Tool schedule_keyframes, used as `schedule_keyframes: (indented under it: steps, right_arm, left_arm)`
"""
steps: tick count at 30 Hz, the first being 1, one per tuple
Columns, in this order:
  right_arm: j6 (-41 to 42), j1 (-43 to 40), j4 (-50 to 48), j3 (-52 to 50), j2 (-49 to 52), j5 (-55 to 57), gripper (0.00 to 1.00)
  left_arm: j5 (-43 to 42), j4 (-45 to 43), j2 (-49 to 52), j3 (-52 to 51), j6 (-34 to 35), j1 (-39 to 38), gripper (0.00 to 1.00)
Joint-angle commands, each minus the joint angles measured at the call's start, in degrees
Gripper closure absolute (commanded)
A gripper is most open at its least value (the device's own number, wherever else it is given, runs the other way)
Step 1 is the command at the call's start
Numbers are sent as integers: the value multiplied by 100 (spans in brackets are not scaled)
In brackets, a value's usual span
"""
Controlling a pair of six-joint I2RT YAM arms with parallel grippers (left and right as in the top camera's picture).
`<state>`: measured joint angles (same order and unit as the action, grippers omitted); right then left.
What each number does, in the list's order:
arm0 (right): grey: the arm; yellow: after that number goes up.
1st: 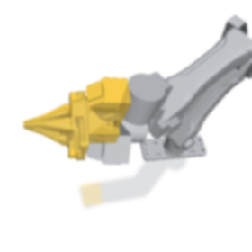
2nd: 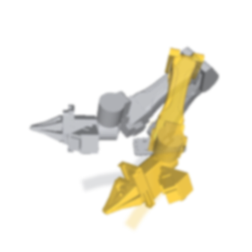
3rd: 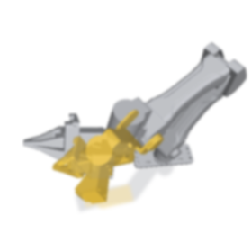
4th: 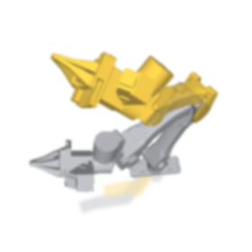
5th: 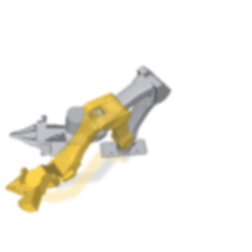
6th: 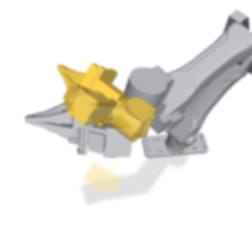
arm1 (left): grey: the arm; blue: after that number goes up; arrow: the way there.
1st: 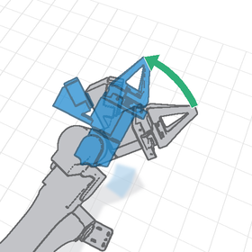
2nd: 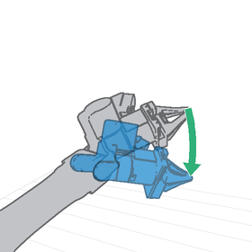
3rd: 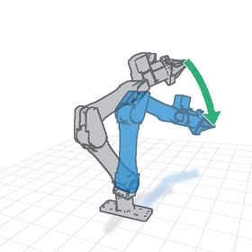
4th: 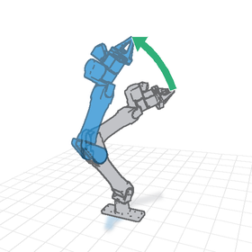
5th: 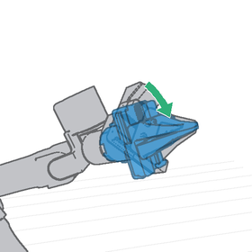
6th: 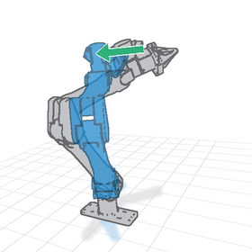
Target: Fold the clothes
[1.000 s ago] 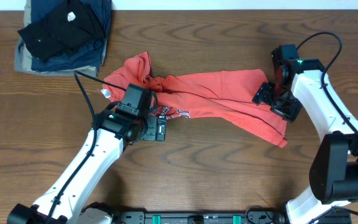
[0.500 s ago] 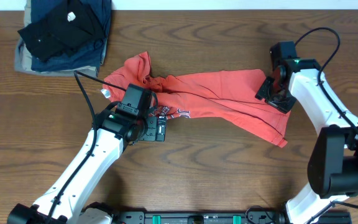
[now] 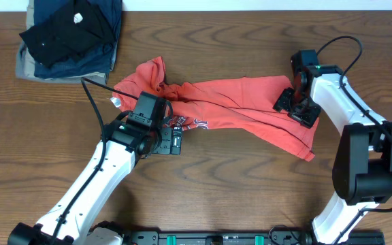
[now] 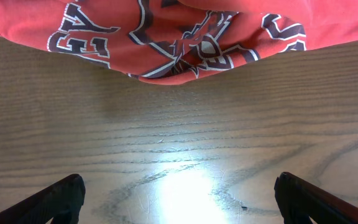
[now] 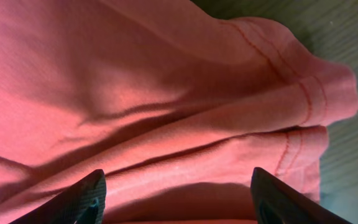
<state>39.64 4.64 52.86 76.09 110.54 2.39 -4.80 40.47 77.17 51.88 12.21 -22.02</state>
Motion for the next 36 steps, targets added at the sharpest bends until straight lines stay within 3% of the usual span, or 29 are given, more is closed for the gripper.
schedule_keyframes:
  steps: [1, 5, 12, 19, 36]
  right_arm:
    - [17, 66, -72, -24, 302, 37, 34]
    - [20, 68, -109, -24, 492, 35, 48]
    - [15, 55, -107, -24, 531, 87, 61]
    - [17, -57, 81, 96, 529, 144, 99]
    - [168, -190, 2114, 1480, 527, 57, 99]
  left_arm:
    - [-57, 20, 33, -76, 55, -7, 2]
    - [-57, 20, 33, -76, 55, -7, 2]
    - [-57, 20, 33, -76, 55, -7, 2]
    - [-57, 20, 33, -76, 55, -7, 2]
    - [-57, 20, 33, -76, 57, -7, 2]
